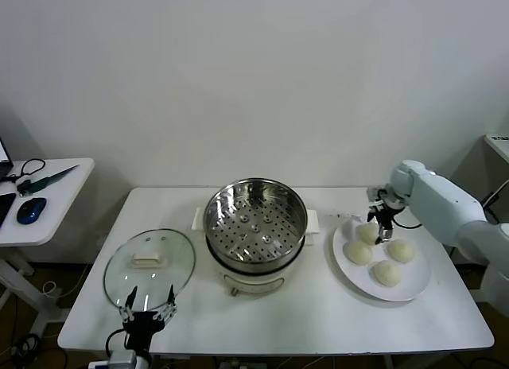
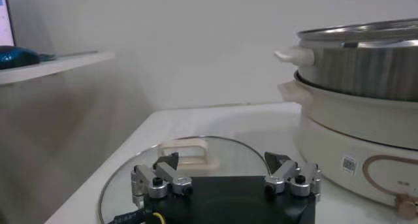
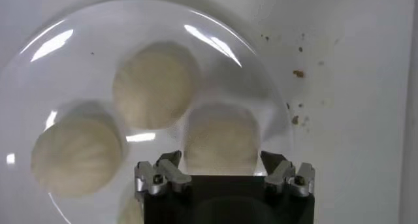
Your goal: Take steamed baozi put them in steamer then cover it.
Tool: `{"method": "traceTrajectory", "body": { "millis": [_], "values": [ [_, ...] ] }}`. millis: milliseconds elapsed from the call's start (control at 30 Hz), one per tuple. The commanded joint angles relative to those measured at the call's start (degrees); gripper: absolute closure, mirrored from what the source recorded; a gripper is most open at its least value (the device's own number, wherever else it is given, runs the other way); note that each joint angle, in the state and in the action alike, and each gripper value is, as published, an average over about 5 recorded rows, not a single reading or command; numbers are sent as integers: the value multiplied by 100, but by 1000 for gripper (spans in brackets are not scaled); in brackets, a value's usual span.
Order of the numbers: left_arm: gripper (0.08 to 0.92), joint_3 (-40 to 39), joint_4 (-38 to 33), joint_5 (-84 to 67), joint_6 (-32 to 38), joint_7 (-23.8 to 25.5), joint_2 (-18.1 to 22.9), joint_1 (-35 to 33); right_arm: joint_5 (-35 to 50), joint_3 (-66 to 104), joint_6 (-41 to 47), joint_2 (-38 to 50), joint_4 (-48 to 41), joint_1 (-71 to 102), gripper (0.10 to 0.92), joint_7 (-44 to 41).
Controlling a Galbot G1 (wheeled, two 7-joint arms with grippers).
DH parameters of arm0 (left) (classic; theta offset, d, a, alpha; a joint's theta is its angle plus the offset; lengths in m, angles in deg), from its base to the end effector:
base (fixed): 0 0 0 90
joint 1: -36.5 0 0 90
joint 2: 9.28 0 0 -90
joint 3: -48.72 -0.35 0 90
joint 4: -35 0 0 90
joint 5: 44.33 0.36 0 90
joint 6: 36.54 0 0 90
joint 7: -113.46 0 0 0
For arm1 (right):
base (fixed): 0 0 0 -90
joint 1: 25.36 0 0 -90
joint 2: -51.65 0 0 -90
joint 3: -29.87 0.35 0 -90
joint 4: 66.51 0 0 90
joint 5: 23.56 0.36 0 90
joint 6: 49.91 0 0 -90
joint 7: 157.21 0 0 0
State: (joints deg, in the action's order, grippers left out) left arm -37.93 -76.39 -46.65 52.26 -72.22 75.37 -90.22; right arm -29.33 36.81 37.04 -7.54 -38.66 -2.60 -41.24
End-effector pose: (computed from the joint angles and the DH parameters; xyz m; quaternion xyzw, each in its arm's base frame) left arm 0.1391 0.0399 -0.3732 0.0549 -0.9877 -0.0419 0.1402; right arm 0.6160 -0.1989 -0.2364 0.4710 -0.5287 0.5261 0.4710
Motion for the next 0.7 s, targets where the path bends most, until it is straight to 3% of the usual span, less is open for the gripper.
{"method": "traceTrajectory", "body": {
  "millis": [33, 167, 367, 533, 700],
  "values": [
    [177, -3, -17, 0, 2, 0, -2, -3, -157, 90, 29, -92, -28, 53, 392, 55],
    [177, -5, -55, 8, -4, -3, 12, -25, 238, -336, 91, 199, 642, -407, 461, 29],
    [177, -28, -138, 33, -15, -4, 11, -63, 1508, -2500, -254, 497, 2335, -2780, 474, -85],
    [177, -72, -175, 78, -14, -7, 12, -98, 2572, -3596, -951, -19, 3588, -4868, 474, -213],
    [177, -72, -201, 144, -20, -11, -6, -150, 2633, -3872, -1730, -715, 5146, -5869, 474, -81]
  ]
}}
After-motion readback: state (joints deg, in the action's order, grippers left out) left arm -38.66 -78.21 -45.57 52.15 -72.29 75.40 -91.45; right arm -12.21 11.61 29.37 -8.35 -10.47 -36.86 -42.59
